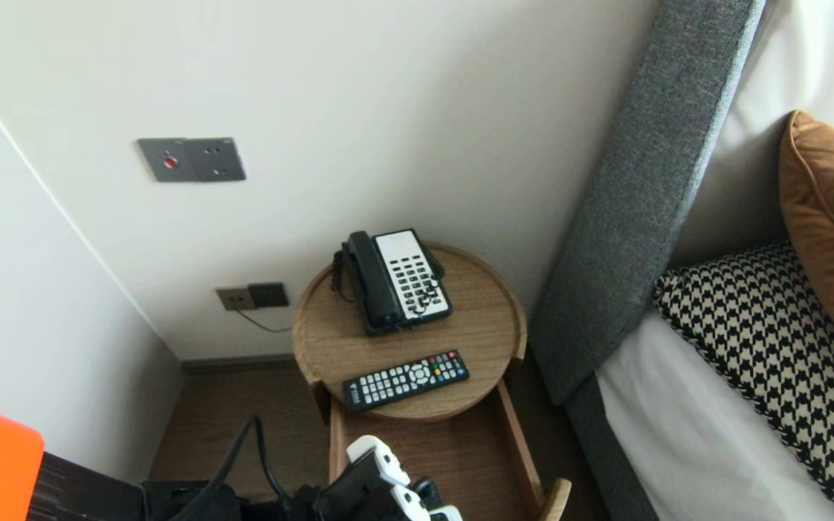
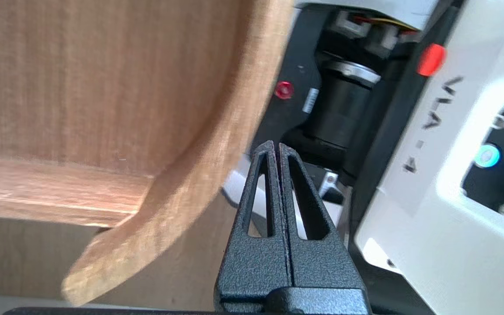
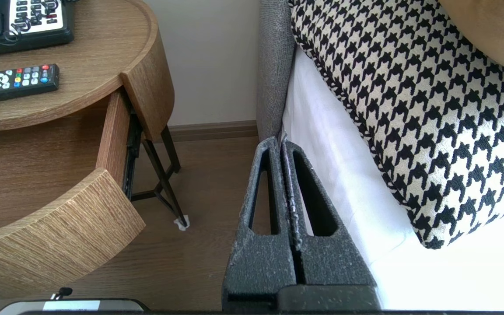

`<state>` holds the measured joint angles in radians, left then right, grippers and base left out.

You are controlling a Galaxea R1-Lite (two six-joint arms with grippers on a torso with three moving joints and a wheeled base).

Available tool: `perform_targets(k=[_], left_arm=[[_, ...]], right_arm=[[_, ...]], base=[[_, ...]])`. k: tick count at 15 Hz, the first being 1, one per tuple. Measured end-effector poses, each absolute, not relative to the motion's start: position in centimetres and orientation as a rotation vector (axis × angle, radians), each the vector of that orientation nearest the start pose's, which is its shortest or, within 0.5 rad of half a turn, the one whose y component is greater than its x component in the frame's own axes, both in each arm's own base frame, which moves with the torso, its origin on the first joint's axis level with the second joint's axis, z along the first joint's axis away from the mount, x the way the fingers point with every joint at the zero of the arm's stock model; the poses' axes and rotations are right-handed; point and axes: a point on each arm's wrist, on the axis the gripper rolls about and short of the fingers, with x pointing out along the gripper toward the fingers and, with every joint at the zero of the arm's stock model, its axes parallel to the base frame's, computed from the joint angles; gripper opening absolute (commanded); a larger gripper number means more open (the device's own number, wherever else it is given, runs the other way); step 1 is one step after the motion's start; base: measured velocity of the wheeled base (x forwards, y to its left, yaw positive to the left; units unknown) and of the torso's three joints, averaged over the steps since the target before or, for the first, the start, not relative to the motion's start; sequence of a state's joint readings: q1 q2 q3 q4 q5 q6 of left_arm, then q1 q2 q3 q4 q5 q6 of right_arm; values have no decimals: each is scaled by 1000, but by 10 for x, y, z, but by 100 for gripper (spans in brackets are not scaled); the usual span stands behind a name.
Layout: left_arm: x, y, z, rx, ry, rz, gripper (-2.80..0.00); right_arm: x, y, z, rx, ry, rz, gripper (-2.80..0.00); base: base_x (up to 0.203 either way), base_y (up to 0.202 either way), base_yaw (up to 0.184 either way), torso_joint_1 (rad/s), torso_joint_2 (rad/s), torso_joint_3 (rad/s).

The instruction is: Close the nightstand drawer

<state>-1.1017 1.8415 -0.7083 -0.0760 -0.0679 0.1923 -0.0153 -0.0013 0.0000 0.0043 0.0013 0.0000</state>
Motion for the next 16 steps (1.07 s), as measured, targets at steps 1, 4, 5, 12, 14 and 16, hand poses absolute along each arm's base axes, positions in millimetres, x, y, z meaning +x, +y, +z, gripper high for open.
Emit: perform_targets(k=[1, 4, 5, 12, 14, 16], left_arm=[[121, -244, 73, 702, 881, -1170, -280], [120, -244, 70, 701, 899, -1186, -280], [121, -245, 69, 703, 903, -1186, -280], [131, -245, 58, 699, 937, -1154, -280], [136, -245, 57, 691, 941, -1140, -280], [140, -244, 56, 682, 947, -1126, -280]], right_arm=[[-23, 0, 75, 0, 3, -14, -280], [-23, 0, 75, 0, 3, -14, -280], [-23, 0, 75, 0, 3, -14, -280], [-23, 0, 75, 0, 3, -14, -280], [-23, 0, 75, 0, 3, -14, -280], [-23, 0, 75, 0, 3, -14, -280]], base=[[0, 0, 0, 0, 0, 0], [0, 0, 0, 0, 0, 0], [0, 0, 0, 0, 0, 0], [0, 0, 0, 0, 0, 0], [0, 0, 0, 0, 0, 0], [0, 0, 0, 0, 0, 0]])
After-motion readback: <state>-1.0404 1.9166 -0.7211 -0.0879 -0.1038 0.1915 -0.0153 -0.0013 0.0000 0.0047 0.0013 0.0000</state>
